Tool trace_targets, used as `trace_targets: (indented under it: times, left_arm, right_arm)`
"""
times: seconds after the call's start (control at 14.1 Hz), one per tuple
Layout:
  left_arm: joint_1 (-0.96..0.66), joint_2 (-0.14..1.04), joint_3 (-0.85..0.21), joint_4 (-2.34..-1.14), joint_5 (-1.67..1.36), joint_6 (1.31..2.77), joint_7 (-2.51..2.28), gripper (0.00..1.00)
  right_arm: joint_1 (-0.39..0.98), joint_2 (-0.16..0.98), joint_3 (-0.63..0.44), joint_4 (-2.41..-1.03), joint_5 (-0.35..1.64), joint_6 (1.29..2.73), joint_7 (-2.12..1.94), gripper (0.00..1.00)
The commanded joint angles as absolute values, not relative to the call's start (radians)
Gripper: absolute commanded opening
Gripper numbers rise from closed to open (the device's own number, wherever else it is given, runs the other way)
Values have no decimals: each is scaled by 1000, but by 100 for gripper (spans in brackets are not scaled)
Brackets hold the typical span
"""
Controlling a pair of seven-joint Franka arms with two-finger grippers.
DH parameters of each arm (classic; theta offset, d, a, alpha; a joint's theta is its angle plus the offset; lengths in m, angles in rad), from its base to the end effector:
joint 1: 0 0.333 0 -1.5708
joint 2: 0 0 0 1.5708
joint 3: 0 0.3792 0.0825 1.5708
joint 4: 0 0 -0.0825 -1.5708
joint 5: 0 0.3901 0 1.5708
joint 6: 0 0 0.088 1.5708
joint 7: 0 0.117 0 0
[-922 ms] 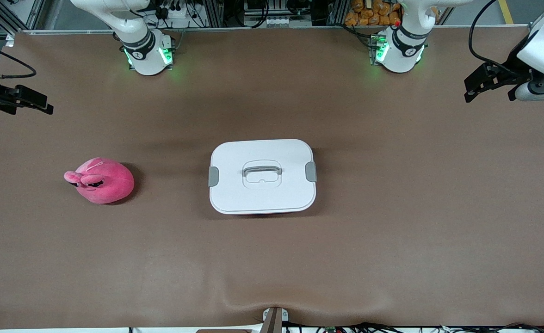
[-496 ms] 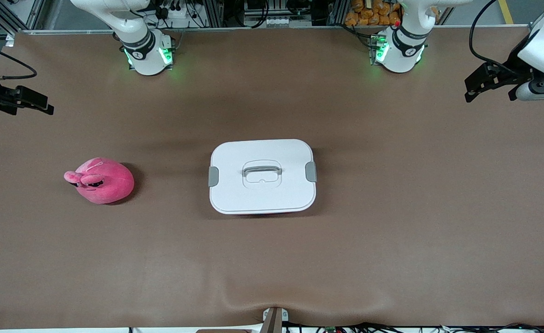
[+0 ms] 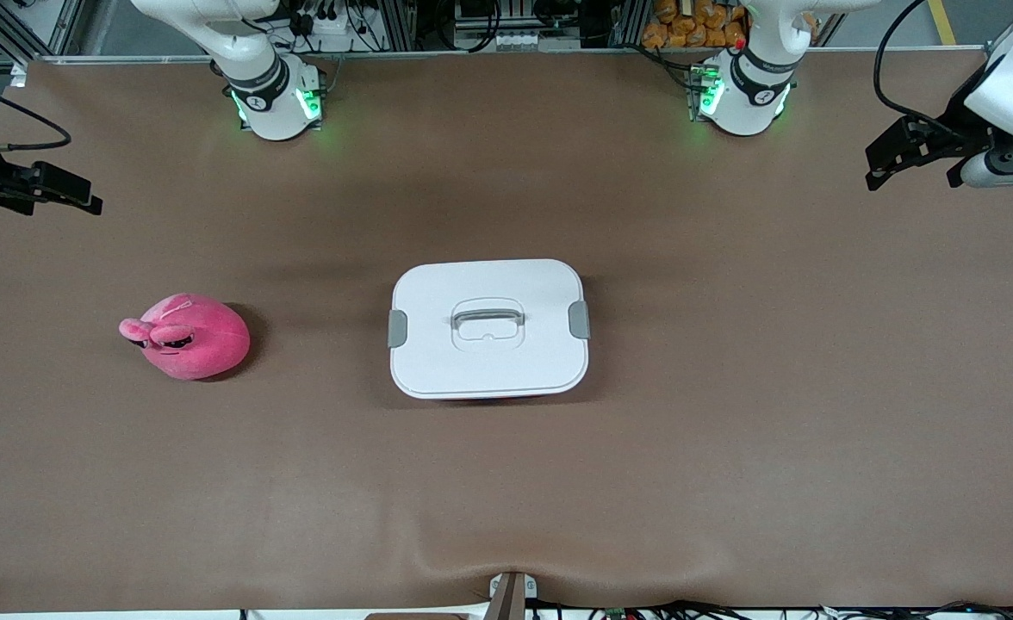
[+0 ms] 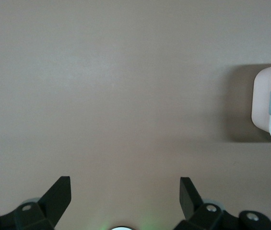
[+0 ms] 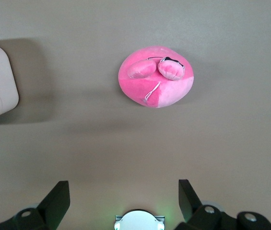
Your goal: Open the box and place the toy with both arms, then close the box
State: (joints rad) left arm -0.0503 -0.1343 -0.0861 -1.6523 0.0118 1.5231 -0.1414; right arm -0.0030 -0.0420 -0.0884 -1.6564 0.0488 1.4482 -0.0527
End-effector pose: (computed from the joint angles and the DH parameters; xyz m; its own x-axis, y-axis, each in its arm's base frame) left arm 0.4999 -0.0711 0.7060 0.9999 0.0062 0.0079 0.0064 -0.9997 -0.0224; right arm 0.5256 -0.0431 0.6509 0.9862 -0.0309 -0.1624 -0.0413 -0.9973 -0.0611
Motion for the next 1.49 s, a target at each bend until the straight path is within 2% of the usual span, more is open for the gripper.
trace_targets:
  times: [0.0, 1.21, 1.42]
  left_arm:
    - [-40, -121, -87, -1629, 29, 1500, -127, 100]
    - [-41, -97, -87, -1629, 18, 1502, -175, 100]
    - [-44, -83, -92, -1629, 14, 1512, -244, 100]
  right_arm:
    - [-3, -41, -86, -1663, 46, 1457, -63, 100]
    - [2, -28, -86, -1663, 46, 1457, -61, 100]
    - [2, -28, -84, -1721, 46, 1525, -63, 100]
